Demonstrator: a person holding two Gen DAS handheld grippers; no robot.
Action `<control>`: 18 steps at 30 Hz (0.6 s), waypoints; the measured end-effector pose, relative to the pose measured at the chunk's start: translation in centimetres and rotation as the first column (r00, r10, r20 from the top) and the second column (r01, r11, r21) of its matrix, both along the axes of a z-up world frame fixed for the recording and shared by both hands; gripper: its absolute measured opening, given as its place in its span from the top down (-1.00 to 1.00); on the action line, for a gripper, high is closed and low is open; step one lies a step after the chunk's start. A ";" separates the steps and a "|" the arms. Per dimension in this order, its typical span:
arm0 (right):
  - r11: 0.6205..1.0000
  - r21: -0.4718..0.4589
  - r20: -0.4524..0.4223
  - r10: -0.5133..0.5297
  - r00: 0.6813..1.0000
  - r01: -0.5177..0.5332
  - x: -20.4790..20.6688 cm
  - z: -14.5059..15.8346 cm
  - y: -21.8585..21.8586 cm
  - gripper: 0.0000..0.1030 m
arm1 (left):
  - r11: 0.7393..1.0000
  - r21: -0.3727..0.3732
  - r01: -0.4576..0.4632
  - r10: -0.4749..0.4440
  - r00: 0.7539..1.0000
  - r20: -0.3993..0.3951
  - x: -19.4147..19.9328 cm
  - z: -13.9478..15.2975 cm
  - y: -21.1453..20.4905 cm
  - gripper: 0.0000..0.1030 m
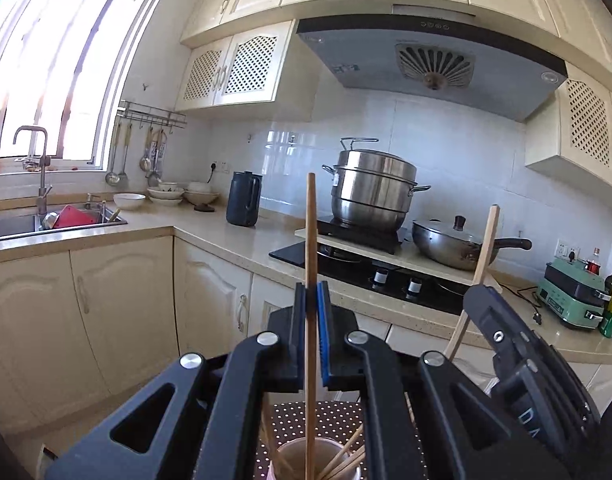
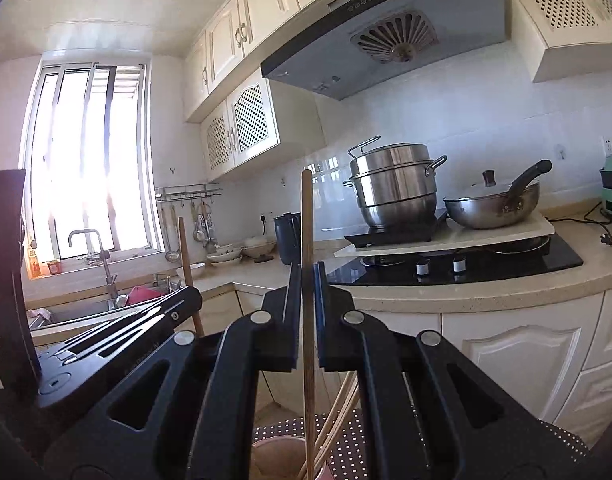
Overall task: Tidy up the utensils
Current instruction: 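Lower both held chopsticks into the pink cup with both tools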
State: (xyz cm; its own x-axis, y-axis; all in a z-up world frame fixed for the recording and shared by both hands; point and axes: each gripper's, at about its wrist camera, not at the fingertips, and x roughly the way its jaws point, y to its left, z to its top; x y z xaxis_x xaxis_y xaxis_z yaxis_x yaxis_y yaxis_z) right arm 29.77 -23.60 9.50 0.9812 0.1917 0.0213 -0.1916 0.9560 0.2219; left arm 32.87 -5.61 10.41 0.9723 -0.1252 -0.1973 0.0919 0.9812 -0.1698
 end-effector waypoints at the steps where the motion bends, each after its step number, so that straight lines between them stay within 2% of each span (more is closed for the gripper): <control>1: 1.000 0.005 0.001 0.003 1.000 -0.003 0.0 0.1 0.0 0.87 | 1.000 0.000 -0.007 0.007 1.000 0.003 0.0 -0.1 0.2 0.87; 5: 1.000 0.016 0.037 0.016 0.999 -0.017 -0.3 1.3 0.0 0.87 | 1.000 -0.003 -0.009 0.009 1.000 0.014 -0.3 0.0 0.6 0.87; 8: 1.000 -0.009 0.056 0.010 0.998 -0.009 -0.6 1.7 0.5 0.87 | 1.000 0.010 -0.025 0.025 0.999 0.023 -0.4 0.2 0.6 0.87; 12: 1.000 -0.011 0.012 0.011 1.000 -0.011 0.2 0.3 0.6 0.87 | 1.000 -0.014 -0.027 0.027 1.000 -0.003 0.0 -0.4 0.9 0.87; 15: 1.000 -0.026 -0.027 0.008 1.000 -0.009 0.7 -1.3 0.7 0.87 | 1.000 -0.021 -0.013 0.014 0.999 0.051 -0.9 -1.1 0.9 0.87; 18: 1.000 -0.023 -0.068 0.011 0.998 -0.012 0.7 -2.9 0.4 0.87 | 0.999 0.034 -0.042 0.038 0.992 0.117 -2.4 -1.6 0.4 0.87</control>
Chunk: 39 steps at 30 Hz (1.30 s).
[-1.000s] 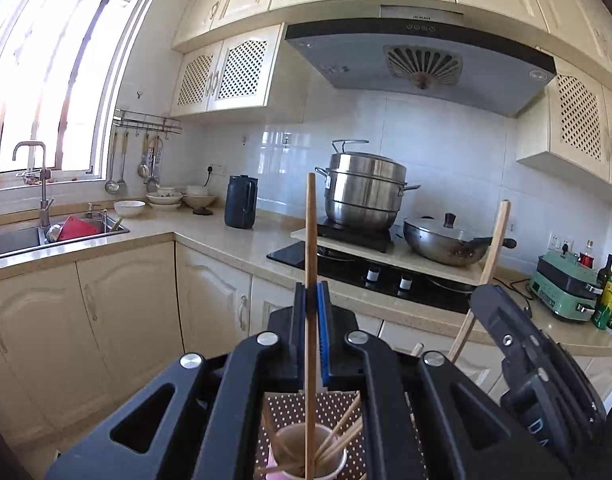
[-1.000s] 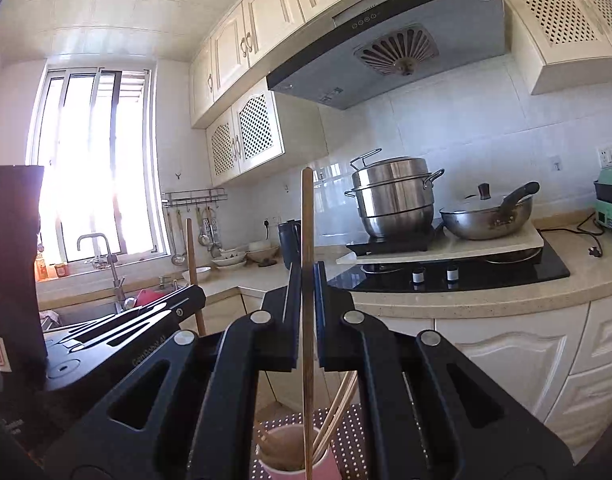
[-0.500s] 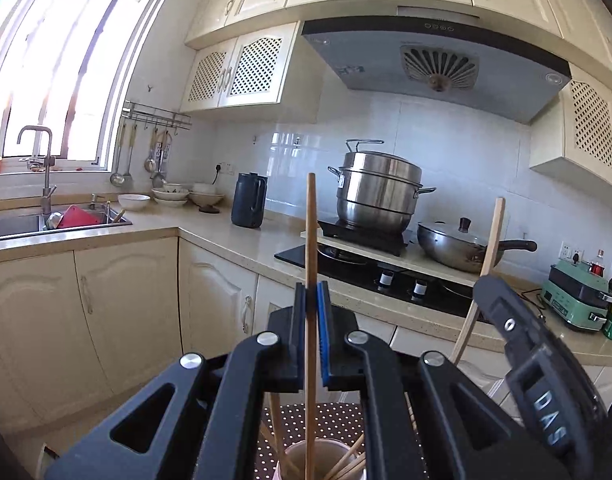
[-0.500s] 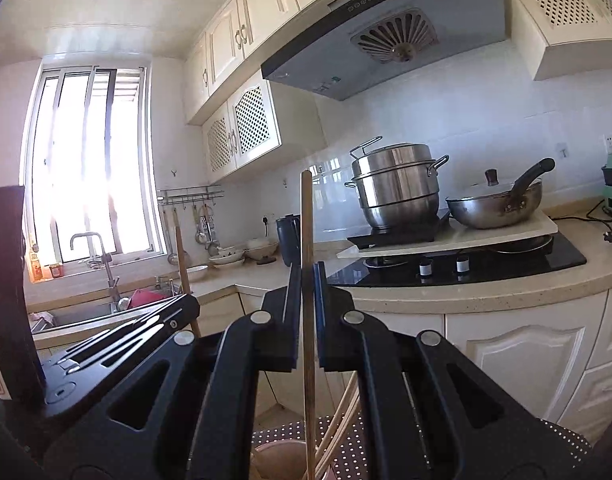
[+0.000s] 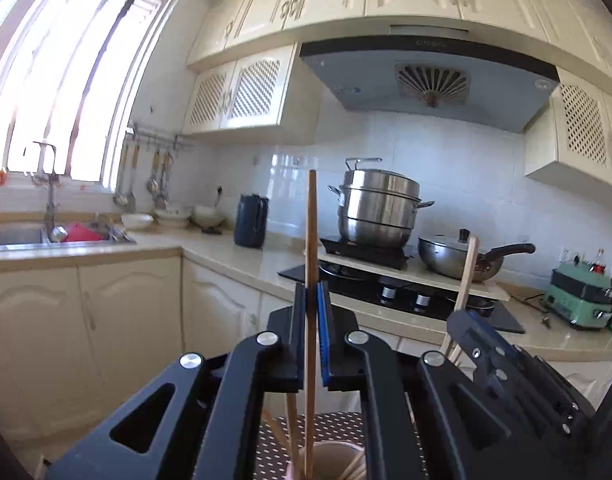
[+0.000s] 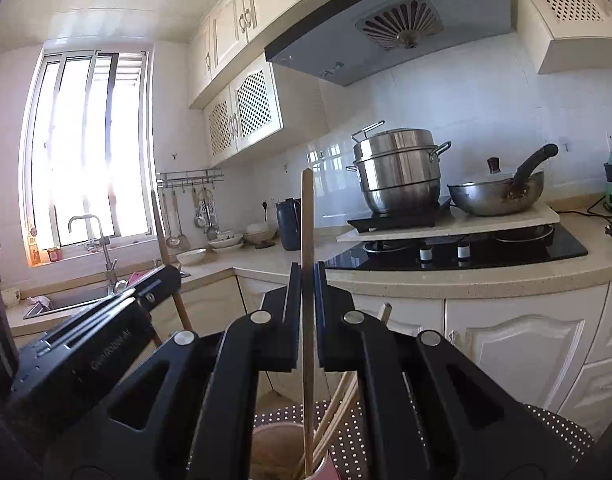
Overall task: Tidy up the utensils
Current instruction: 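Lower both held chopsticks into the pink cup with both tools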
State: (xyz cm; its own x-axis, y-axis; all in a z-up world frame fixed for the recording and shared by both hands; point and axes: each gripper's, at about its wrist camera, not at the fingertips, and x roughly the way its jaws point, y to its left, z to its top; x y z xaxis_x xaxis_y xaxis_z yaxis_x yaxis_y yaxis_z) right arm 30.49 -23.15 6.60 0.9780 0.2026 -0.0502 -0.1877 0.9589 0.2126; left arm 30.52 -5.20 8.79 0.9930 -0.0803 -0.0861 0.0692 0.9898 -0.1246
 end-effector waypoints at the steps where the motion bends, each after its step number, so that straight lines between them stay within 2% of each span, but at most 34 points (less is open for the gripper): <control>1: 1.000 0.001 -0.014 0.004 1.000 -0.004 0.0 -0.4 0.0 0.87 | 1.000 0.016 -0.007 0.007 1.000 0.017 -0.5 -0.1 -0.2 0.87; 8: 0.999 -0.013 -0.088 0.029 0.996 -0.030 0.1 -2.4 0.4 0.87 | 0.998 0.007 0.058 -0.059 0.998 0.028 -0.9 0.1 -0.7 0.87; 12: 0.999 -0.024 -0.103 0.038 0.994 -0.041 0.0 -2.8 0.7 0.87 | 0.995 -0.026 0.099 -0.099 0.995 0.018 -0.6 0.2 -0.6 0.87; 16: 0.999 -0.021 -0.110 0.041 0.993 -0.044 -0.2 -3.0 0.6 0.87 | 0.998 0.030 0.059 -0.060 0.998 0.035 -0.8 -0.1 -1.3 0.87; 20: 0.999 -0.013 -0.112 0.045 0.993 -0.047 -0.4 -3.0 0.4 0.87 | 0.994 0.015 0.106 -0.107 0.994 0.034 -1.2 0.4 -1.3 0.87; 28: 0.999 0.015 -0.096 0.048 0.994 -0.046 -0.7 -2.9 -0.5 0.87 | 0.997 0.018 0.078 -0.079 0.994 0.074 -2.3 3.0 -1.2 0.87; 31: 0.998 0.016 -0.095 0.061 0.994 -0.059 -0.6 -3.0 -0.7 0.87 | 0.998 0.027 0.053 -0.054 0.997 0.058 -3.0 3.7 -1.7 0.87; 34: 0.997 0.034 -0.097 0.076 0.992 -0.074 -0.7 -3.3 -1.0 0.87 | 0.999 0.009 0.047 -0.047 0.997 0.059 -4.1 3.9 -1.8 0.87; 39: 0.994 0.061 -0.104 0.095 0.990 -0.089 -0.7 -3.7 -1.7 0.87 | 1.000 0.024 0.013 -0.014 0.999 0.046 -4.8 2.6 -2.3 0.87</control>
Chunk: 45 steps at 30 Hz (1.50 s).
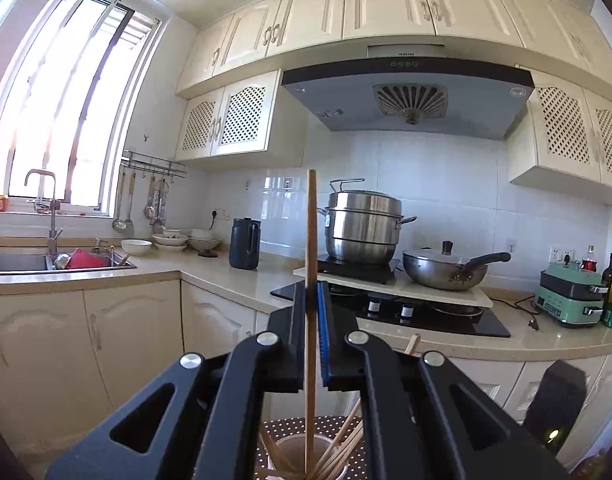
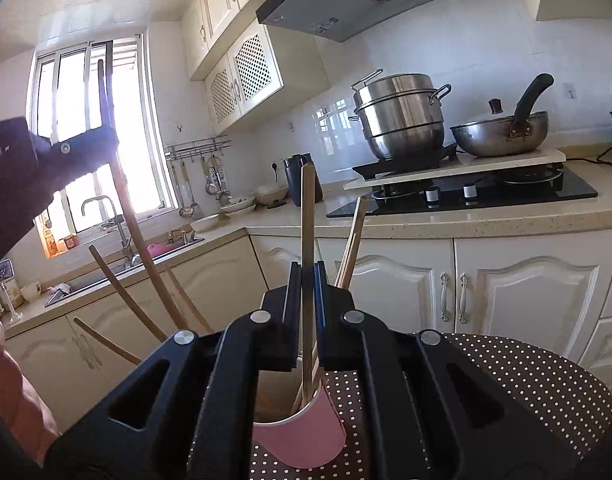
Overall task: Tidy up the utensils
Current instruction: 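Lower both held chopsticks into the pink cup with both tools, then open both tools to release the chopsticks into the pink cup, then withdraw both tools from the cup back over the chopstick row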
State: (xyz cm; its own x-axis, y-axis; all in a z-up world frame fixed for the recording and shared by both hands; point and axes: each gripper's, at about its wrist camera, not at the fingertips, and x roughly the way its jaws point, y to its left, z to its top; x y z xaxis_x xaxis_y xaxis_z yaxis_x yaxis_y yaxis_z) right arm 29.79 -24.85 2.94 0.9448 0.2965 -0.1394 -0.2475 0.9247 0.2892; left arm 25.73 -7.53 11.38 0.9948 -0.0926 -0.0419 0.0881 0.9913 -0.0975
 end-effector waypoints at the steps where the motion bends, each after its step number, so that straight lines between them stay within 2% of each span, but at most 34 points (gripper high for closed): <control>1: 1.000 0.002 -0.001 0.006 1.000 -0.006 0.0 0.0 0.0 0.87 | 1.000 -0.003 -0.004 0.004 1.000 -0.009 0.1 -0.4 0.0 0.87; 5: 1.000 -0.003 -0.005 0.016 1.000 -0.016 0.0 -0.2 0.1 0.87 | 0.999 -0.029 0.016 -0.017 0.999 -0.047 1.1 -2.1 0.0 0.87; 9: 0.999 -0.021 -0.018 0.025 1.000 -0.026 0.1 -0.4 0.3 0.87 | 1.000 -0.024 0.003 -0.006 0.995 -0.096 2.6 -4.1 -0.3 0.87; 13: 0.999 -0.031 -0.033 0.035 0.999 -0.036 0.3 -0.7 0.4 0.87 | 1.000 -0.001 0.003 -0.003 0.996 -0.094 2.9 -5.6 -0.2 0.87; 20: 0.992 -0.129 -0.028 0.005 1.000 -0.008 -0.3 -0.9 1.4 0.84 | 0.996 -0.061 0.058 -0.064 0.993 -0.103 3.2 -7.2 1.3 0.87; 22: 0.990 -0.142 -0.028 0.015 1.000 -0.019 -0.5 -0.9 1.5 0.84 | 0.997 -0.054 0.055 -0.061 0.993 -0.106 3.2 -7.3 1.6 0.87; 25: 0.989 -0.127 -0.072 0.064 0.995 -0.073 -0.1 -0.9 1.4 0.84 | 0.999 -0.011 0.049 -0.050 0.991 -0.128 3.5 -8.0 1.6 0.87; 31: 0.986 -0.150 -0.097 0.058 0.994 -0.073 -0.8 -0.8 1.4 0.81 | 0.998 0.031 0.061 -0.056 0.989 -0.139 2.8 -9.4 1.7 0.87; 32: 0.986 -0.150 -0.099 0.058 0.993 -0.073 -0.9 -0.8 1.4 0.77 | 0.997 0.039 0.067 -0.060 0.988 -0.139 2.6 -9.5 1.6 0.87; 33: 0.987 -0.147 -0.101 0.052 0.994 -0.066 -1.2 -0.8 1.3 0.60 | 0.996 0.049 0.070 -0.063 0.989 -0.137 2.4 -9.5 1.5 0.87; 34: 0.988 -0.143 -0.099 0.042 0.994 -0.056 -1.5 -0.7 1.1 0.19 | 0.996 0.060 0.071 -0.063 0.989 -0.133 2.1 -9.5 1.4 0.86; 36: 0.991 -0.136 -0.075 -0.010 0.997 0.000 -2.6 -0.5 0.5 -0.16 | 0.996 0.065 0.068 -0.061 0.991 -0.117 1.4 -9.4 1.5 0.83; 37: 0.992 -0.130 -0.065 -0.010 0.998 0.002 -3.0 -0.3 0.3 -0.17 | 0.995 0.066 0.075 -0.067 0.991 -0.114 1.1 -9.3 1.7 0.72; 38: 0.992 -0.128 -0.065 -0.013 0.998 0.004 -3.4 -0.2 0.1 -0.17 | 0.995 0.067 0.078 -0.070 0.991 -0.113 0.8 -9.2 1.7 0.52; 43: 0.996 -0.081 -0.087 -0.051 0.995 0.044 -5.9 0.3 -1.3 -0.27 | 0.993 0.064 0.103 -0.096 0.991 -0.098 -1.5 -8.4 2.1 0.49; 45: 0.994 -0.092 -0.092 -0.073 0.993 0.064 -7.1 0.6 -1.5 -0.32 | 0.992 0.061 0.111 -0.105 0.989 -0.100 -2.5 -7.9 2.2 0.48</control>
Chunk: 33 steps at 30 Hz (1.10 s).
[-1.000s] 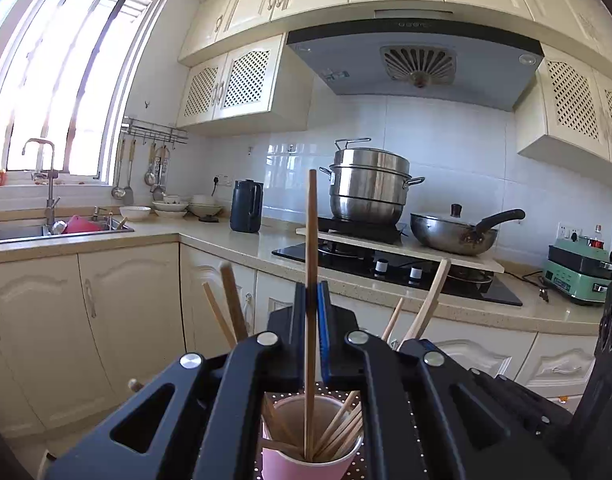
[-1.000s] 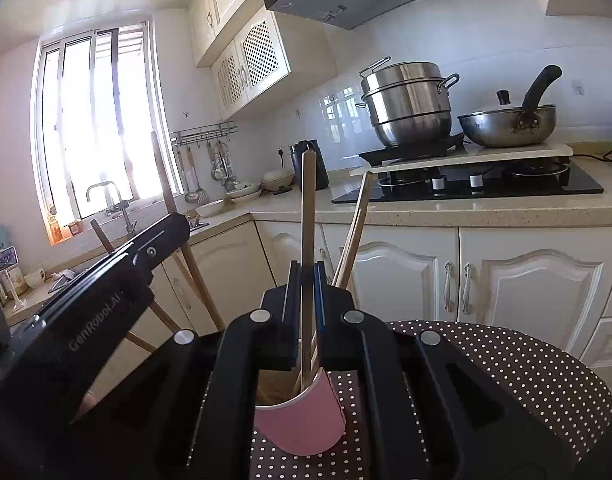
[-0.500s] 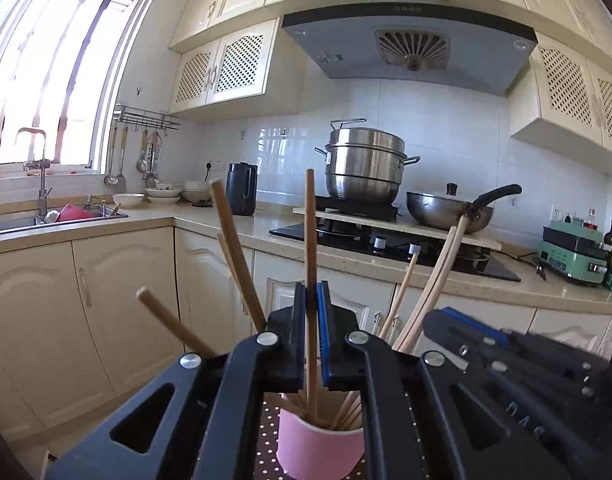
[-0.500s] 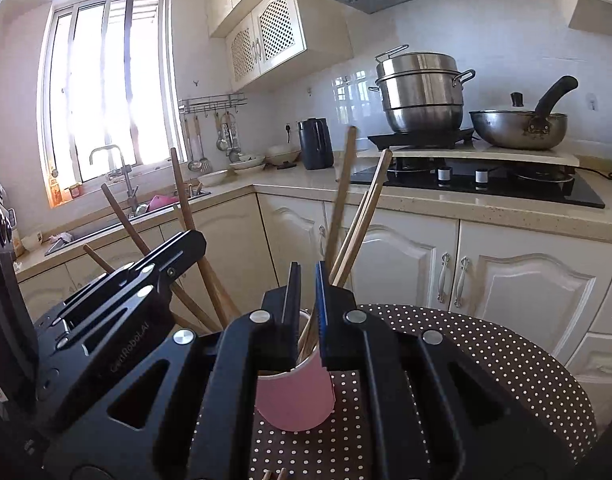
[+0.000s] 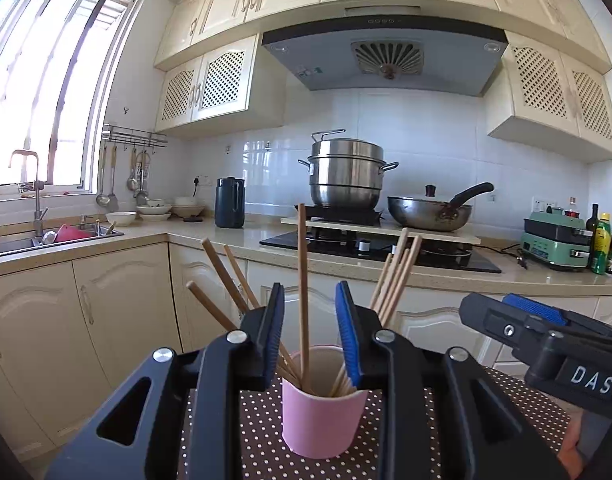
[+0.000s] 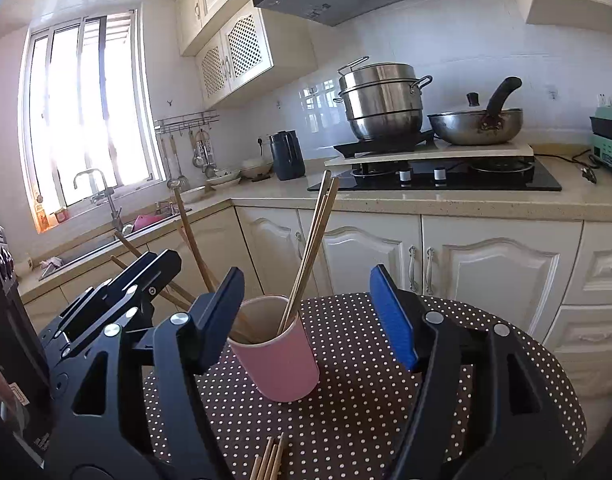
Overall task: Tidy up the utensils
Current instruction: 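Withdraw both tools from the cup back over the chopstick row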
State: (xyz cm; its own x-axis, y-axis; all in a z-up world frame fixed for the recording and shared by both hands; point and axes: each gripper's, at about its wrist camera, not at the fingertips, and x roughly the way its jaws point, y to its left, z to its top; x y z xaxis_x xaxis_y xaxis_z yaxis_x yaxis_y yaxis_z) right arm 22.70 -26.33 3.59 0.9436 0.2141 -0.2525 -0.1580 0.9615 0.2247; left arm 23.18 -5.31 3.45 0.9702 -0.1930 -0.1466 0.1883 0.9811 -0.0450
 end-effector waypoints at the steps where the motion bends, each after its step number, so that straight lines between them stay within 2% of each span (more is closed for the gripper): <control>1: 1.000 -0.007 0.001 -0.009 1.000 0.009 -0.5 0.1 0.0 -0.35 | 1.000 -0.002 0.008 -0.008 1.000 -0.005 -0.6 0.2 0.0 0.47; 4: 1.000 -0.004 0.014 -0.007 1.000 0.007 -2.5 0.6 -0.2 -0.46 | 1.000 -0.009 0.028 -0.028 1.000 -0.002 -2.2 0.8 0.2 0.46; 8: 1.000 -0.003 0.002 -0.010 1.000 0.010 -4.4 1.1 -0.5 -0.49 | 1.000 -0.008 0.016 -0.016 1.000 0.002 -4.1 1.3 0.5 0.33; 11: 1.000 -0.003 -0.005 -0.005 1.000 0.005 -5.4 1.0 -0.5 -0.50 | 1.000 -0.024 0.019 -0.019 1.000 -0.024 -5.1 1.3 1.0 0.31; 14: 1.000 -0.010 -0.021 0.009 1.000 -0.009 -6.4 0.6 -0.2 -0.53 | 1.000 0.017 -0.011 0.012 0.999 -0.037 -6.2 1.0 1.0 0.31; 21: 1.000 -0.007 -0.104 0.006 0.995 -0.007 -7.4 -1.9 0.4 -0.60 | 0.999 0.044 -0.017 0.024 0.987 -0.156 -8.5 -1.2 1.5 0.31; 29: 0.999 -0.027 -0.277 -0.026 0.961 0.019 -6.6 -6.6 1.5 -0.61 | 0.998 0.053 0.017 -0.001 0.959 -0.283 -9.1 -4.5 2.2 0.31; 33: 0.998 -0.062 -0.344 -0.029 0.938 0.008 -6.0 -8.7 2.6 -0.61 | 0.999 0.028 0.026 -0.013 0.916 -0.401 -8.4 -7.1 2.9 0.26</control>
